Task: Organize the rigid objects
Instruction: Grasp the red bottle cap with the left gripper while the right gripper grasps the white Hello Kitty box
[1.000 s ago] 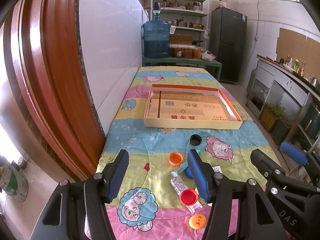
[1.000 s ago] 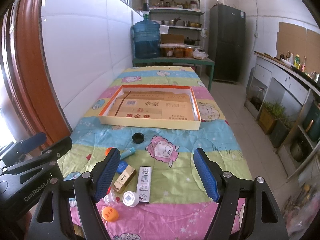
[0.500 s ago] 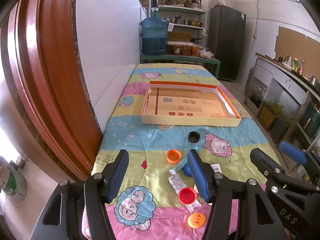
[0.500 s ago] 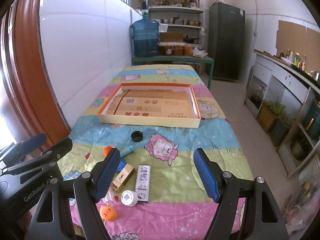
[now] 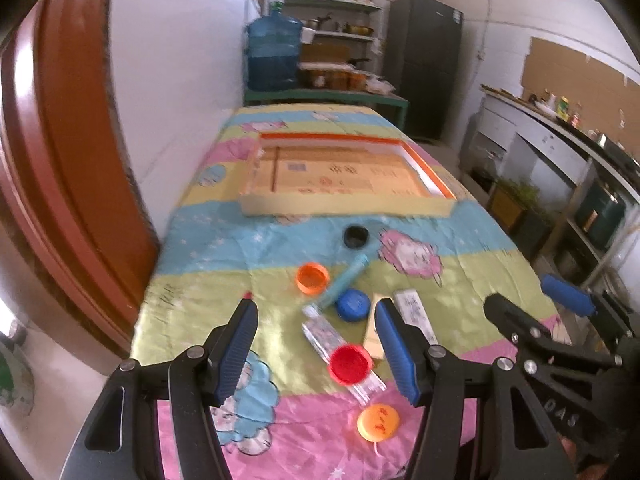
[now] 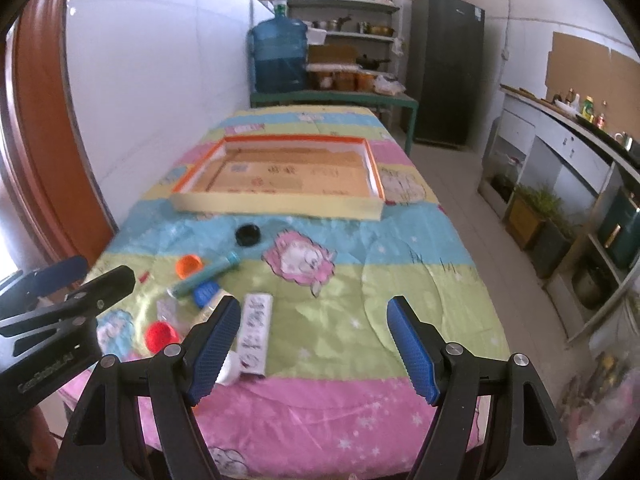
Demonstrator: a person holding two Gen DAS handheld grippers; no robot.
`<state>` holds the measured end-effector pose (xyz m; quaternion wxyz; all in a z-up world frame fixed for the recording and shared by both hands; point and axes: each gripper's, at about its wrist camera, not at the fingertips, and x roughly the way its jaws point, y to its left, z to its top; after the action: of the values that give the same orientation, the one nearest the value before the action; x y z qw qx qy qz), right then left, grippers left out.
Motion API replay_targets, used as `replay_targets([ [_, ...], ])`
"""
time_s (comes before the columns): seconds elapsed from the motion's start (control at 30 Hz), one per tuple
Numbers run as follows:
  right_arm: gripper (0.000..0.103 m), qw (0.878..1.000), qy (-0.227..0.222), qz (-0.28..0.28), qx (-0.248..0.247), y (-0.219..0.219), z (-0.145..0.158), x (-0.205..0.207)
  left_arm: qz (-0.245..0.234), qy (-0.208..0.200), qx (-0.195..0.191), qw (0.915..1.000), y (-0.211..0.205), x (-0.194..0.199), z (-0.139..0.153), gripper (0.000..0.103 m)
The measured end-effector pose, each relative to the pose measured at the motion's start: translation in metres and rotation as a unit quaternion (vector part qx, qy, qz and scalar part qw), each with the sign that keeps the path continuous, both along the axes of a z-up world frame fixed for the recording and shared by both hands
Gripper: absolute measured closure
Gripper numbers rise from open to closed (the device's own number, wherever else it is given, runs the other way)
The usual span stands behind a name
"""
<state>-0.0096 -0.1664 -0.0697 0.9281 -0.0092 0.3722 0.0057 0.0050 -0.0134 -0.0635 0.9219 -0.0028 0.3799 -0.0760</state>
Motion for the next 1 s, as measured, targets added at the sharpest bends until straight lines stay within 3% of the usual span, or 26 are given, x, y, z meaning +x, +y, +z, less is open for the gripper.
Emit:
replay_targets([
  [0.17,0.026,1.0,0.015,-0.011,-0.001,-0.011,-0.015,-0.002,-0.041,0.019,0.001,0.999,-0.011,-0.006,-0.023,0.042],
  [0.4,0.026,0.999,0.029,-0.01,0.01,-0.014,-0.025,0.001,-0.055,0.025,0.0,0.9982,-0.017,-0.002,-0.038,0.043],
  [0.6,0.026,0.999,0.031,-0.006,0.015,-0.015,-0.028,0.002,-0.053,0.046,-0.011,0.9975,-0.015,0.009,-0.051,0.064],
  [0.73,0.026,0.999,0.036,0.012,0.026,-0.011,-0.032,0.007,-0.055,0.049,-0.026,0.9969,-0.012,0.009,-0.052,0.072],
  [1.0,0.056,0.993,0.074,0.061,0.062,0.009,-0.049,0.028,-0.05,0.039,-0.036,0.9973,-0.004,0.005,-0.046,0.072],
])
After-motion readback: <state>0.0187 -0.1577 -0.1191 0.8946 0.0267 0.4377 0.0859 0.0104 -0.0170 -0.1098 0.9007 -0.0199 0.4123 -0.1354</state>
